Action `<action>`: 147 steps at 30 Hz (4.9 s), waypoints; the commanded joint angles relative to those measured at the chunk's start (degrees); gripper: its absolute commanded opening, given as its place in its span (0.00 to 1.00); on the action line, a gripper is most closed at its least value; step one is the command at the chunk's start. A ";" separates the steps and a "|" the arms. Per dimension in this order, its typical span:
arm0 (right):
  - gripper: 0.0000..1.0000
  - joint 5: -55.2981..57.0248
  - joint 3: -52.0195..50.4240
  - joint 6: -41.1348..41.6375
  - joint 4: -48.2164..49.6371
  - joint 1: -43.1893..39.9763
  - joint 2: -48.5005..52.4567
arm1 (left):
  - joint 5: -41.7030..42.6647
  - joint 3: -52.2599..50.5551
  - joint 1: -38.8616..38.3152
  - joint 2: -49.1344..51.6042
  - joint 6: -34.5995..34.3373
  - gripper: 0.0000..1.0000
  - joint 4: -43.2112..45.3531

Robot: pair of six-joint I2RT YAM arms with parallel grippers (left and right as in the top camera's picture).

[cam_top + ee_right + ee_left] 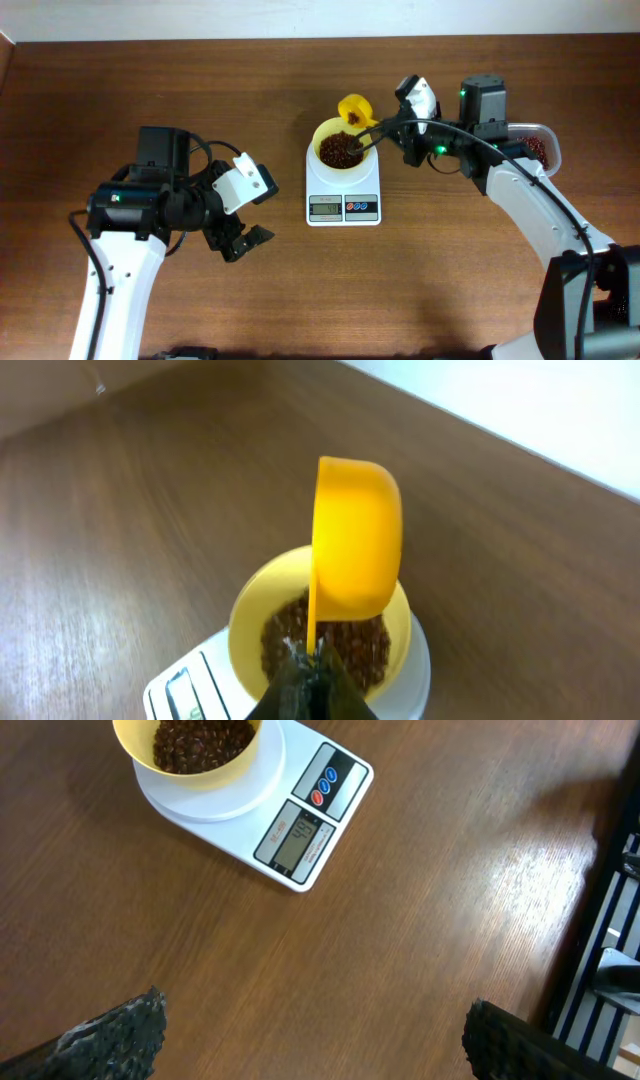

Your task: Scoop item into bowl and weigh 50g on scale

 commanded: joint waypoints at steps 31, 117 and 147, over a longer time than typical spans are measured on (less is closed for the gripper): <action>0.04 7.61 0.74 -1.01 -1.38 3.67 -2.47 | 0.81 -0.15 0.35 -0.85 0.68 0.99 -0.04; 0.04 8.70 0.74 2.51 -4.61 5.44 -4.63 | 0.81 -0.15 0.35 -0.85 0.68 0.99 -0.04; 0.04 7.15 0.76 12.04 -23.67 -34.42 -5.53 | 0.81 -0.15 0.35 -0.85 0.68 0.99 -0.04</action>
